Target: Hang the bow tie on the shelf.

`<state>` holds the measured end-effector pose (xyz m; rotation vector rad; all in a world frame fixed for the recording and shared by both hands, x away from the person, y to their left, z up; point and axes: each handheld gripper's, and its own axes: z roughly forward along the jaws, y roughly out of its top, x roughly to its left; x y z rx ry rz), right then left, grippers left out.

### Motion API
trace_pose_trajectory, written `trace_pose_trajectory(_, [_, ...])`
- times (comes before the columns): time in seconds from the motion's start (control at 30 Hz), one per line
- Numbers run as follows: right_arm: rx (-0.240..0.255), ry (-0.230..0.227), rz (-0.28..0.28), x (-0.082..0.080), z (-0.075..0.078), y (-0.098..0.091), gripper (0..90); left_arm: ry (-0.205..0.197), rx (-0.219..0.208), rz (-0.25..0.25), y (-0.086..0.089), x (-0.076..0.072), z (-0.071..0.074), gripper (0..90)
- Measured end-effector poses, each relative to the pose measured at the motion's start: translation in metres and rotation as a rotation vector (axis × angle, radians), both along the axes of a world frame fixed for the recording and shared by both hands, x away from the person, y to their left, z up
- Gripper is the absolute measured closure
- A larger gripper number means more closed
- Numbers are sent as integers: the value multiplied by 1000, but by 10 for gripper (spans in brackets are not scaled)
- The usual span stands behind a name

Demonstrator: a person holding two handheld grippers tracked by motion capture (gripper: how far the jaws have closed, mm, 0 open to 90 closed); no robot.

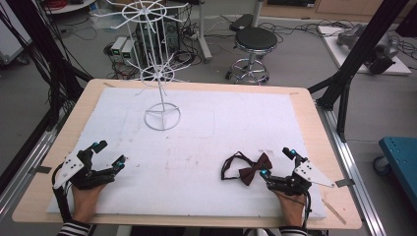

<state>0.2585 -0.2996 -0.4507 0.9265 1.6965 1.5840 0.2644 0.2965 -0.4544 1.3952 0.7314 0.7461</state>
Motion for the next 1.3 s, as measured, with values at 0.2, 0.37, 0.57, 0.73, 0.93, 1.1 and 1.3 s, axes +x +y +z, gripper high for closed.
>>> trace_pose_trajectory(0.2, [-19, 21, 20, -1, 6, -1, 7, -1, 0, 0, 0, 0, 0, 137])
trace_pose_trajectory(0.37, [-32, 23, 58, 1, 20, -1, 7, -2, 2, -1, 0, 0, 0, 138])
trace_pose_trajectory(0.57, [-58, 67, 100, 6, 34, -6, 7, -1, -1, -1, 0, 0, 0, 137])
trace_pose_trajectory(0.73, [-78, 102, 157, 11, 44, -11, 7, -1, -3, -2, 0, 0, 0, 136])
trace_pose_trajectory(0.93, [-175, 141, 220, 20, 57, -13, 7, 0, -3, -2, 1, 0, 0, 136])
trace_pose_trajectory(1.1, [-232, 174, 273, 30, 62, -12, 7, -1, -4, -2, 0, 0, 0, 137])
trace_pose_trajectory(1.3, [-317, 275, 366, 47, 70, -9, 7, -1, -6, -1, 0, 0, 0, 136])
